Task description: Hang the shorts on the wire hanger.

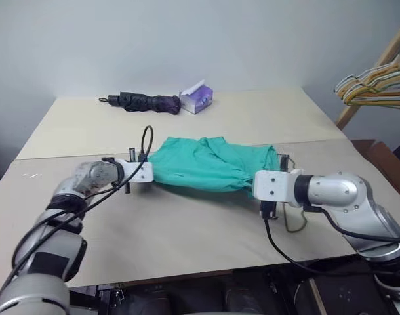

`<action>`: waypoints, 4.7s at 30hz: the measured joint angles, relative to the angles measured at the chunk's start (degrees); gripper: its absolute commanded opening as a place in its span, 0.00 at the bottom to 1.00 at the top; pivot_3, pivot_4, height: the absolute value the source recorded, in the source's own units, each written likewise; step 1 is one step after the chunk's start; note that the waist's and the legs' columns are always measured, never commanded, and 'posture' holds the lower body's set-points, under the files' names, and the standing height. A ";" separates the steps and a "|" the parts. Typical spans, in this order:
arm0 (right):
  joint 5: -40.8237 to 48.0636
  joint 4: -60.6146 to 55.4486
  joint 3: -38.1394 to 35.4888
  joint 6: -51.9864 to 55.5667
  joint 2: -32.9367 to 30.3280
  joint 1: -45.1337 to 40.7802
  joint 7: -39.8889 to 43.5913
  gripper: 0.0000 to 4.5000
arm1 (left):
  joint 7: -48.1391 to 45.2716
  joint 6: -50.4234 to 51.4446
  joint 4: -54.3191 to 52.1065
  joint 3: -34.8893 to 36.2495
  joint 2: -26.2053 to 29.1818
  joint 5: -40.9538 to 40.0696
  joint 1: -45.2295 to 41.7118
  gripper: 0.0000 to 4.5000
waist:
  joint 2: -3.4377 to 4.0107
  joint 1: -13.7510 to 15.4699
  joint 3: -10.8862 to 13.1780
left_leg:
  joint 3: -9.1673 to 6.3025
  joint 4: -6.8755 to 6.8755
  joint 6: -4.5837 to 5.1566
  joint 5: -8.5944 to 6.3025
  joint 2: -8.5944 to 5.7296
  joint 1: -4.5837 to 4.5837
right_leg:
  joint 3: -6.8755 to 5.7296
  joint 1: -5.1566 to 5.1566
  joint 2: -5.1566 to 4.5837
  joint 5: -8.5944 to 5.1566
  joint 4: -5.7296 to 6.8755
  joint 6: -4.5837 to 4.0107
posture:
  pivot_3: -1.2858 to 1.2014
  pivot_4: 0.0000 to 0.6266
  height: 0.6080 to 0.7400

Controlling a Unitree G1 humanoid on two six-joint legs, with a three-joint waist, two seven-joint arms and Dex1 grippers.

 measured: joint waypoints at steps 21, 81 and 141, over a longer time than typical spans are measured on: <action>10.21 16.39 -3.99 -16.84 -6.56 -8.88 13.43 0.00 | -16.51 22.95 -39.91 11.50 9.14 -25.42 15.94 0.01 | 0.08 -1.00 0.01 | 0.01 0.05 0.01 0.01 0.07 0.73 | 0.06 0.59 0.06 -0.31 0.19 0.37 | 0.47 0.01 1.00; -27.80 50.94 10.53 -81.20 -2.06 -9.66 -35.74 0.00 | -23.83 19.22 -68.24 27.11 26.06 -35.58 66.90 0.01 | 0.26 -3.37 1.73 | 0.14 -0.19 0.06 -0.39 0.00 1.83 | 0.26 1.44 -0.09 -0.55 0.05 0.12 | 0.48 0.12 1.00; -29.93 87.69 20.27 -89.16 6.66 -28.82 -50.73 0.00 | -7.16 25.22 -57.11 20.69 25.13 -35.22 37.23 0.01 | 0.13 -1.72 2.28 | -0.15 -0.80 -0.32 0.21 -0.22 2.43 | 0.20 1.45 -0.07 -0.36 0.46 0.01 | 0.50 0.15 1.00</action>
